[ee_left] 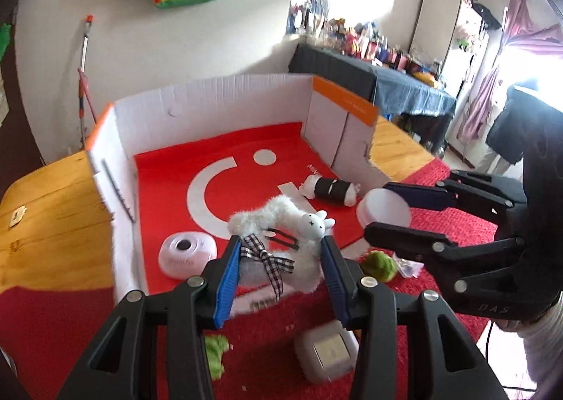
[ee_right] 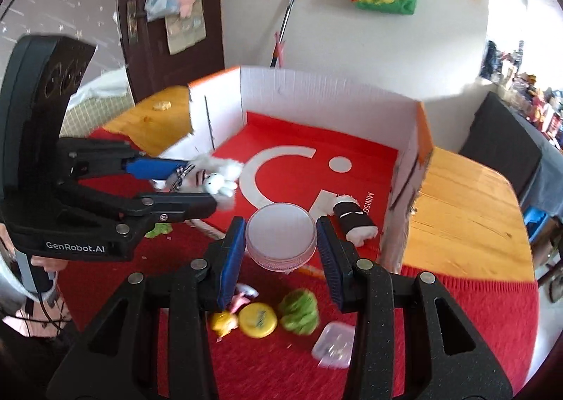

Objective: Organize objects
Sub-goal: 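Carry the plush sheep and white container into the orange box with both tools, then open the left tool to drop the sheep while the right tool releases the container, then withdraw both tools from the box back over the table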

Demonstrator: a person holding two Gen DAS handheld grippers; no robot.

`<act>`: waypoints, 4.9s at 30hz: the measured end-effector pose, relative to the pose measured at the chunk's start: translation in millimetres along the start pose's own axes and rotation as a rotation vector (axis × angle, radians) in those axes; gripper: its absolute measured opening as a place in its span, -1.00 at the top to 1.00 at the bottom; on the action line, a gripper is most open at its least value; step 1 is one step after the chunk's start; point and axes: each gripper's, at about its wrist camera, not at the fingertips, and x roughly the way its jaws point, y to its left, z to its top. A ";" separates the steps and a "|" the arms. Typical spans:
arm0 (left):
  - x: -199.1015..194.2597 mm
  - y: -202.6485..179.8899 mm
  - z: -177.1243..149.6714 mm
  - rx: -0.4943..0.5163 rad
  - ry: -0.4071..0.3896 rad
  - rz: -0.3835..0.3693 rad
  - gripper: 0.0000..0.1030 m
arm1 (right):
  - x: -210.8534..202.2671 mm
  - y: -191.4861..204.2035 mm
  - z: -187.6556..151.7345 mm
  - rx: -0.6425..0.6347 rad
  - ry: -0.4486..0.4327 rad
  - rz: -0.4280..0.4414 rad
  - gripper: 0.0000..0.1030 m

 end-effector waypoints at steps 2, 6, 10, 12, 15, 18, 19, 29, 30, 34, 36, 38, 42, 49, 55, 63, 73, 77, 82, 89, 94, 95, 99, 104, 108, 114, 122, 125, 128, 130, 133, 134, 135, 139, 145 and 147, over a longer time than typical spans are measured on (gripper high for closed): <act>14.8 3.1 7.6 0.007 0.042 -0.012 0.09 | 12.8 -7.4 4.7 0.001 0.039 0.022 0.24; 37.4 7.7 17.5 0.019 0.116 -0.032 0.09 | 36.0 -19.2 10.9 0.001 0.119 0.072 0.24; 54.5 13.5 23.6 0.034 0.174 -0.043 0.09 | 52.9 -28.2 12.2 0.012 0.186 0.117 0.24; 60.1 14.6 24.1 0.042 0.199 -0.051 0.09 | 59.7 -32.0 12.1 0.018 0.218 0.139 0.24; 68.8 14.2 22.8 0.068 0.229 -0.044 0.09 | 67.5 -36.9 12.6 0.026 0.257 0.167 0.24; 77.7 14.1 20.8 0.076 0.269 -0.056 0.09 | 73.3 -40.1 11.5 0.031 0.296 0.197 0.23; 81.0 13.6 19.7 0.079 0.282 -0.062 0.09 | 74.1 -40.0 11.4 0.028 0.304 0.201 0.24; 86.2 10.7 17.0 0.107 0.298 -0.047 0.08 | 84.6 -33.3 9.9 -0.021 0.365 0.195 0.23; 86.2 10.5 16.9 0.109 0.299 -0.046 0.08 | 85.1 -33.5 9.9 -0.023 0.368 0.194 0.23; 86.1 10.0 17.0 0.117 0.301 -0.044 0.08 | 85.0 -34.1 10.1 -0.037 0.386 0.191 0.22; 85.9 9.2 17.0 0.124 0.303 -0.041 0.07 | 86.2 -33.9 10.5 -0.044 0.397 0.188 0.22; 85.5 9.4 16.7 0.127 0.304 -0.040 0.07 | 86.5 -34.7 10.6 -0.045 0.405 0.189 0.22; 84.8 9.9 16.7 0.130 0.303 -0.041 0.07 | 85.9 -34.8 11.4 -0.052 0.415 0.186 0.22; 86.1 7.5 16.1 0.147 0.304 -0.033 0.05 | 86.2 -34.3 10.4 -0.062 0.422 0.179 0.21; 84.8 9.8 16.1 0.147 0.304 -0.034 0.02 | 83.7 -33.5 10.8 -0.062 0.430 0.177 0.20; 83.3 10.4 16.0 0.146 0.303 -0.035 0.00 | 82.0 -32.9 12.8 -0.061 0.428 0.177 0.16; 79.4 15.6 17.2 0.137 0.298 -0.032 -0.04 | 84.6 -30.3 14.6 -0.056 0.423 0.174 0.11; 77.6 18.2 20.8 0.124 0.289 -0.034 -0.04 | 79.8 -30.1 15.7 -0.050 0.413 0.168 0.04; 63.3 11.9 20.2 0.111 0.263 -0.029 -0.04 | 67.2 -27.5 19.1 -0.049 0.380 0.160 -0.03; 25.6 7.3 20.2 0.091 0.197 -0.024 -0.14 | 30.9 -19.5 25.4 -0.033 0.311 0.139 -0.12; -12.3 1.2 15.6 0.069 0.121 -0.025 -0.22 | -10.3 -11.7 24.0 -0.033 0.245 0.120 -0.27; -19.7 0.1 13.6 0.067 0.107 -0.025 -0.23 | -17.1 -9.0 24.0 -0.033 0.231 0.116 -0.28; -50.7 -4.6 1.7 0.048 0.053 -0.031 -0.37 | -43.3 0.8 22.2 -0.026 0.173 0.096 -0.37; -80.1 -7.3 -19.2 -0.007 -0.009 -0.053 -0.44 | -64.6 15.1 16.4 -0.017 0.107 0.069 -0.49; -94.0 -6.6 -36.1 -0.050 -0.049 -0.042 -0.51 | -84.7 25.5 3.9 0.004 0.068 0.056 -0.62; -110.7 -6.3 -61.1 -0.101 -0.117 0.002 -0.64 | -96.8 31.9 -20.9 0.065 0.004 0.023 -0.71; -113.6 -10.9 -91.3 -0.146 -0.178 0.107 -0.79 | -99.2 33.2 -62.4 0.156 -0.091 -0.117 -0.83; -104.0 -13.2 -103.5 -0.160 -0.176 0.149 -0.81 | -95.2 31.2 -75.9 0.195 -0.113 -0.155 -0.89; -93.0 -13.0 -114.9 -0.177 -0.169 0.189 -0.82 | -88.1 27.5 -87.2 0.237 -0.122 -0.190 -0.89; -83.4 -11.5 -122.6 -0.193 -0.149 0.208 -0.82 | -81.8 24.2 -93.8 0.259 -0.118 -0.207 -0.89; -71.4 -10.1 -129.1 -0.213 -0.113 0.208 -0.82 | -71.3 19.9 -101.6 0.284 -0.095 -0.218 -0.89; -68.6 -10.0 -130.5 -0.217 -0.106 0.208 -0.82 | -68.2 18.6 -103.6 0.291 -0.086 -0.215 -0.89; -66.3 -9.9 -131.6 -0.219 -0.102 0.209 -0.82 | -65.1 17.5 -105.5 0.297 -0.076 -0.211 -0.89; -60.3 -11.6 -132.7 -0.209 -0.092 0.222 -0.82 | -58.4 15.7 -109.1 0.303 -0.054 -0.214 -0.89; -57.0 -8.9 -130.7 -0.210 -0.085 0.228 -0.83 | -53.5 13.6 -110.3 0.308 -0.040 -0.219 -0.89; -55.6 -7.5 -130.5 -0.212 -0.080 0.231 -0.83 | -51.9 13.1 -110.0 0.307 -0.035 -0.221 -0.89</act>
